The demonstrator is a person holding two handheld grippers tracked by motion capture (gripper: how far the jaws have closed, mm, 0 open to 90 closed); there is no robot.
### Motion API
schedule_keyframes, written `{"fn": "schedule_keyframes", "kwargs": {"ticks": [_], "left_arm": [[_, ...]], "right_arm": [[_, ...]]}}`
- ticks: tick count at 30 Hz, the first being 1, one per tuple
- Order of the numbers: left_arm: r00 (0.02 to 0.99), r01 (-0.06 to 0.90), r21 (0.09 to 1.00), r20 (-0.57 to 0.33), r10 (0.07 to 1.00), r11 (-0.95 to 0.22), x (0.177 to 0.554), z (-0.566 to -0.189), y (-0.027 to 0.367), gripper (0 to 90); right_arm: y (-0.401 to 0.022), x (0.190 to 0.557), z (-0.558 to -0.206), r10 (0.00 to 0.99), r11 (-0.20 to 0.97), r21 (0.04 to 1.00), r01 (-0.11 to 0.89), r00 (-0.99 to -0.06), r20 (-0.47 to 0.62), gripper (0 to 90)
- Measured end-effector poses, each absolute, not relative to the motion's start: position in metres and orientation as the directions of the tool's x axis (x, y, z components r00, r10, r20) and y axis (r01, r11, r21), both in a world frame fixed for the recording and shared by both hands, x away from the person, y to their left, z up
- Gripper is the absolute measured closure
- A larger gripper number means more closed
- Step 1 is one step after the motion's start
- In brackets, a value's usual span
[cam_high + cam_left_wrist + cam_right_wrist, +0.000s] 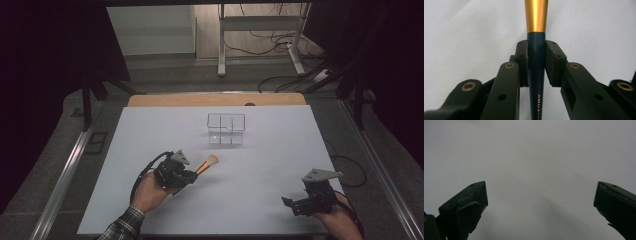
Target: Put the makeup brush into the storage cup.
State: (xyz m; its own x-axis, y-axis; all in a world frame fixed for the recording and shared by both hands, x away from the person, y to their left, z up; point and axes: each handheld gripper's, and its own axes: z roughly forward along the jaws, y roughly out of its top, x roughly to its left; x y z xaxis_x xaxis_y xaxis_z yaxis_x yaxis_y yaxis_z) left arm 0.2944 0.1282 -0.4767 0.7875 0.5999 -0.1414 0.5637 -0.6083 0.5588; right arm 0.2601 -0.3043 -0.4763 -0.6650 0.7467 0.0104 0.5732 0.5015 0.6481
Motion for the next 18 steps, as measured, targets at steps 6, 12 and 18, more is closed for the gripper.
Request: {"fn": "schedule_keyframes", "kwargs": {"ticks": [6, 12, 18], "left_arm": [[0.781, 0.569, 0.57, -0.147, 0.607, -0.593, 0.29, -0.476, 0.131, 74.6], [0.782, 0.559, 0.595, -0.149, 0.605, -0.577, 0.283, -0.471, 0.131, 74.6], [0.781, 0.549, 0.621, -0.144, 0.608, -0.559, 0.275, -0.468, 0.132, 74.6]], "right_arm": [[-0.304, 0.26, -0.476, 0.747, 0.497, 0.653, 0.571, -0.664, 0.012, 0.0], [-0.302, 0.259, -0.474, 0.743, 0.494, 0.664, 0.561, -0.669, 0.013, 0.0], [-0.302, 0.258, -0.471, 0.736, 0.482, 0.687, 0.544, -0.677, 0.02, 0.0]]}}
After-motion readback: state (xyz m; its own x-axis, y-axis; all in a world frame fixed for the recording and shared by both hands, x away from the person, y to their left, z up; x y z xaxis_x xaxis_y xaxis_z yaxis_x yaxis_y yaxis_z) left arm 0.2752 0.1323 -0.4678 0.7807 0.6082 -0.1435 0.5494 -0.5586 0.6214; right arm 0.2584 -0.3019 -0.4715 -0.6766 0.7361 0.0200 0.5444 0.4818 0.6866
